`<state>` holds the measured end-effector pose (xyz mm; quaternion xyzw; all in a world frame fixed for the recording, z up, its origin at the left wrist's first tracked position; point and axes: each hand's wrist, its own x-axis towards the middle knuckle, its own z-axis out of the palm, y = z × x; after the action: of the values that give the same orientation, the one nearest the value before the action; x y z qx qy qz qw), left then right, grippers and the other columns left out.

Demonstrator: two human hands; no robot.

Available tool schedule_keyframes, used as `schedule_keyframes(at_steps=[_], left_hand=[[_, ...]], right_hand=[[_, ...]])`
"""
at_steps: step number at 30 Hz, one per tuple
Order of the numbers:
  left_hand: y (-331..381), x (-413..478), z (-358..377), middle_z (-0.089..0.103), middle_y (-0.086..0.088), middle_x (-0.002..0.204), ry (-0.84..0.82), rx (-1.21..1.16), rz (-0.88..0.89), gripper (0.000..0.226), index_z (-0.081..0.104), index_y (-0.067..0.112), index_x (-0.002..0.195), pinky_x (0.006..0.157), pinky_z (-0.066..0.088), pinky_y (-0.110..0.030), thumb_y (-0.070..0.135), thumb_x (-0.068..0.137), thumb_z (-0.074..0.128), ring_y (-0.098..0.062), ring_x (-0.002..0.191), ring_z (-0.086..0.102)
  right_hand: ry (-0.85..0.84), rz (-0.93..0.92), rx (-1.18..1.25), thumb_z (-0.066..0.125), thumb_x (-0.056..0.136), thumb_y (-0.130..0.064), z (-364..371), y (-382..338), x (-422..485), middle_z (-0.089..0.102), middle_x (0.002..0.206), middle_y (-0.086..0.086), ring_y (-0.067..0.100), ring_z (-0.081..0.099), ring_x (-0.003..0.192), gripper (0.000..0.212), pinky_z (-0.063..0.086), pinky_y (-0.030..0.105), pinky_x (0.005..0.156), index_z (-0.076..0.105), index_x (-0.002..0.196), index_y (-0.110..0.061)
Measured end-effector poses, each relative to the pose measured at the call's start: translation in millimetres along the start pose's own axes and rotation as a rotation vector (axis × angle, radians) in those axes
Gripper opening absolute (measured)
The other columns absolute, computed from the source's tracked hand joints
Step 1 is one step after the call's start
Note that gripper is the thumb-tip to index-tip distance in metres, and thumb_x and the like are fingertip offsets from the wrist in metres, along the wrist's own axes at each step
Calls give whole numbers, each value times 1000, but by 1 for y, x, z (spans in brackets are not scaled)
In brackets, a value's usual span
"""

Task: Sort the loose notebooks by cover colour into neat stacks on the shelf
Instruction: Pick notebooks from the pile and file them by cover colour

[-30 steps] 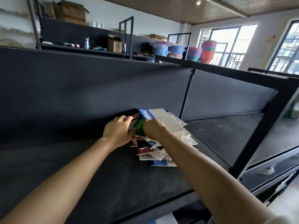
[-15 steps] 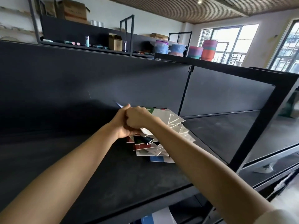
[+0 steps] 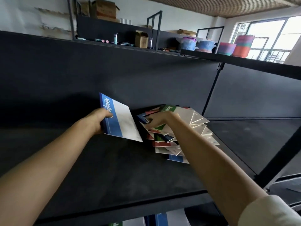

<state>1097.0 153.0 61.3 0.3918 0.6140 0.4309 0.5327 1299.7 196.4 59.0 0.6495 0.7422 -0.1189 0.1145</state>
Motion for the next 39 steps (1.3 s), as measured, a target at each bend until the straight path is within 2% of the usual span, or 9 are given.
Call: schedule_keyframes(at_steps=[6,8,11,16,23,28,31,35,39], left_hand=[[-7,-2,-12,57,-20,118,40,-59,-6,38,46,1,132,78,39,-40,6,94,50,-35,106,54],[-10,-7,-11,56,-16,103,29,-74,-3,38,46,1,132,77,40,-40,8,94,50,-32,96,53],[-13,-16,-10,55,-10,84,-20,-104,-1,36,45,3,130,77,41,-40,9,94,48,-29,89,56],[-14,-34,-8,55,-8,81,-124,-69,36,19,46,7,113,59,43,-35,6,94,47,-21,70,54],[-19,-38,5,60,-11,83,-194,-77,52,20,51,5,114,59,45,-35,10,94,47,-23,73,58],[-25,-39,25,61,-9,96,-255,-382,40,41,53,6,119,64,50,-28,35,103,27,-20,81,60],[-31,-42,20,64,-8,91,-281,-297,60,36,48,1,128,54,52,-23,15,101,30,-16,68,66],[-35,-45,12,64,-12,98,-209,-218,-19,20,56,5,112,74,44,-39,6,95,46,-26,82,60],[-36,-41,1,62,-12,83,-183,-183,-56,21,56,5,113,65,45,-41,4,92,50,-26,73,59]], right_hand=[[3,26,-247,44,68,-48,14,2,19,55,102,3,32,51,96,35,42,62,93,52,92,-24],[67,-68,-308,43,83,-41,20,-2,5,57,117,7,26,55,94,37,46,46,91,54,111,-20],[318,-3,-14,42,97,-23,21,-4,-16,54,131,8,23,56,101,39,44,25,79,46,134,-12],[621,84,83,35,93,5,30,3,-36,60,112,25,38,62,99,39,50,37,76,36,131,2],[585,56,-2,33,94,2,29,-21,-63,55,125,24,37,58,107,46,45,38,84,34,140,-2],[718,-363,-190,40,96,-19,42,-71,-89,60,119,16,36,57,105,38,44,38,86,44,134,-12],[526,-485,-13,41,99,-33,44,-70,-99,63,115,13,31,57,102,32,43,38,87,57,118,-14],[504,-237,168,40,100,-36,35,-33,-71,63,118,12,30,58,108,36,46,33,85,57,123,-14],[415,146,4,39,97,-46,42,5,-44,47,133,22,38,45,123,53,41,48,100,43,134,-8]])
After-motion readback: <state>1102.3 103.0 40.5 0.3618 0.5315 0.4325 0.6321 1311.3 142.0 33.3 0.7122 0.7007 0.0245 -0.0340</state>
